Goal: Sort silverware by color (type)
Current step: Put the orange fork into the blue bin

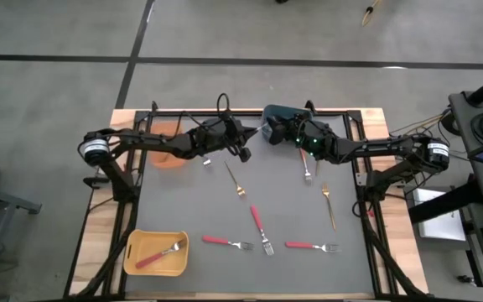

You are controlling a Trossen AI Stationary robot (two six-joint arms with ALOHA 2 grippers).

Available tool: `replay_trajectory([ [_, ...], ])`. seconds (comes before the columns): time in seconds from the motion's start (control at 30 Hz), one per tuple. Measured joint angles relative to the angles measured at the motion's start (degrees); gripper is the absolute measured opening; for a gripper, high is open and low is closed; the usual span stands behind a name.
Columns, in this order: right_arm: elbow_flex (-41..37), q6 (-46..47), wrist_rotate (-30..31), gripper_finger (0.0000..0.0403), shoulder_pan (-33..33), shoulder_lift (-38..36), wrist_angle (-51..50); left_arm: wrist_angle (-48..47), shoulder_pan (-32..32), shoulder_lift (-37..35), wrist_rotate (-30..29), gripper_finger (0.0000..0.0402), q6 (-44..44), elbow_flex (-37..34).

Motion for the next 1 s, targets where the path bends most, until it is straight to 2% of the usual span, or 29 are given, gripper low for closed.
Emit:
replay_trajectory([
  [0.37, 0.0, -2.5, 0.4, 0.0016, 0.0, 0.0, 0.1, -0.1, 0.0, 0.0, 0.0, 0.0000, 0.0, 0.0],
  [0.57, 0.0, -4.1, 0.0, 0.0009, 0.0, 0.0, 0.2, -0.3, 0.0, 0.0, 0.0, 0.0002, 0.0, 0.0],
  [1.0, -0.1, -7.9, -3.8, 0.0008, 0.0, 0.0, -2.8, -1.3, 0.1, 0.0, 1.5, 0.0047, 0.0, 0.0],
])
